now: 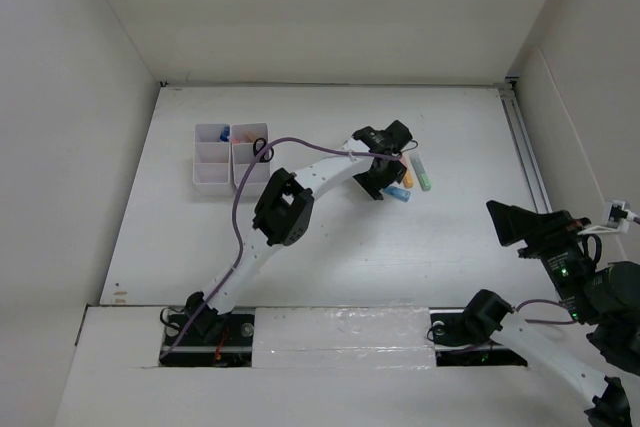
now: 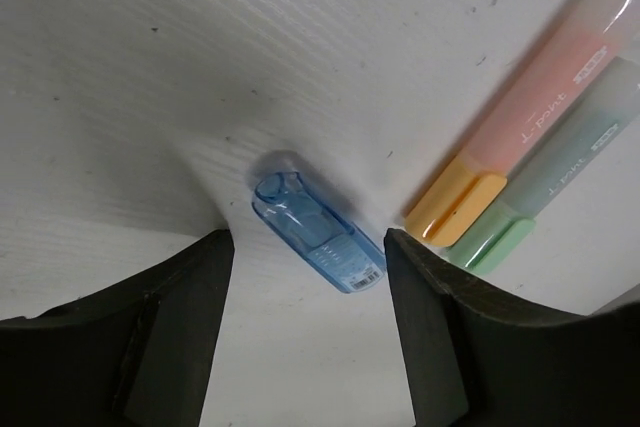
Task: Sort the stationery into containers
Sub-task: Grab a piece of stationery with the left arm
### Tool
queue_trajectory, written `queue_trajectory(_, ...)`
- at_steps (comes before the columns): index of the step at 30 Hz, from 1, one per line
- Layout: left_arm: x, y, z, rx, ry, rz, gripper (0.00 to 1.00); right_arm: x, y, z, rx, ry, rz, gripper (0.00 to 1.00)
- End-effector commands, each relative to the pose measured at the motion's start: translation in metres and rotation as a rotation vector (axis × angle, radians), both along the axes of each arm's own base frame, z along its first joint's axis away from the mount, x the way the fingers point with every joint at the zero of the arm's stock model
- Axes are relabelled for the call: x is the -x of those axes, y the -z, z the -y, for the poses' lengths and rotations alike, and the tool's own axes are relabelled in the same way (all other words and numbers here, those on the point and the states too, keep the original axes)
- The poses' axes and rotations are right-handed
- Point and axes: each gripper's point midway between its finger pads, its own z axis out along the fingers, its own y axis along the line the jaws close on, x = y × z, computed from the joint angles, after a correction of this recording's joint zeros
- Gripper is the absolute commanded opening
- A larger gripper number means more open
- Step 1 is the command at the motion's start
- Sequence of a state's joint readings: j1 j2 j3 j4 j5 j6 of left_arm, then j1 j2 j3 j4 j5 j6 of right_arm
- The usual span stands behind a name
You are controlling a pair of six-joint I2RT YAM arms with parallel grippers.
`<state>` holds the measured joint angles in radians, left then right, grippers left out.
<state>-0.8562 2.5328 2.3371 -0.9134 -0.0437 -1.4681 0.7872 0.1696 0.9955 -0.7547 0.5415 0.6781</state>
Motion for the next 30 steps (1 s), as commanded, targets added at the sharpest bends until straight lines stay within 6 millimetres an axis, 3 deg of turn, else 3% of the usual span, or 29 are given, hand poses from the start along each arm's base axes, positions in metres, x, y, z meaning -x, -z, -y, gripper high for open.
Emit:
queue_trajectory(1,0.002,0.020,0.002,-0.027,0.019,-0.018,0.58,0.005,-0.008,-0.002,-0.010,-0.033,0.038,0.99)
queue_trajectory(2,0.003,0.026,0.001,-0.035,0.019,-0.025,0.52,0.007,-0.009,0.000,-0.018,-0.033,0.045,0.99)
queue_trajectory(9,0.010,0.051,-0.011,-0.104,0.049,-0.060,0.37,0.020,-0.015,0.014,-0.035,-0.032,0.076,0.99)
queue_trajectory(16,0.021,0.078,-0.031,-0.205,0.112,-0.094,0.12,0.027,-0.015,0.024,-0.039,-0.021,0.090,0.99)
queue_trajectory(18,0.023,0.085,-0.035,-0.220,0.122,-0.106,0.00,0.029,-0.018,0.026,-0.047,-0.021,0.097,0.99)
queue_trajectory(24,0.016,0.076,-0.055,-0.281,0.168,-0.046,0.00,0.032,-0.016,0.030,-0.019,-0.019,0.094,0.99)
queue_trajectory(26,0.019,0.081,-0.061,-0.302,0.181,-0.050,0.00,0.032,-0.016,0.030,-0.019,-0.019,0.094,0.99)
queue_trajectory(30,0.011,0.059,-0.050,-0.238,0.251,0.035,0.00,0.033,-0.019,0.028,-0.025,-0.028,0.101,0.99)
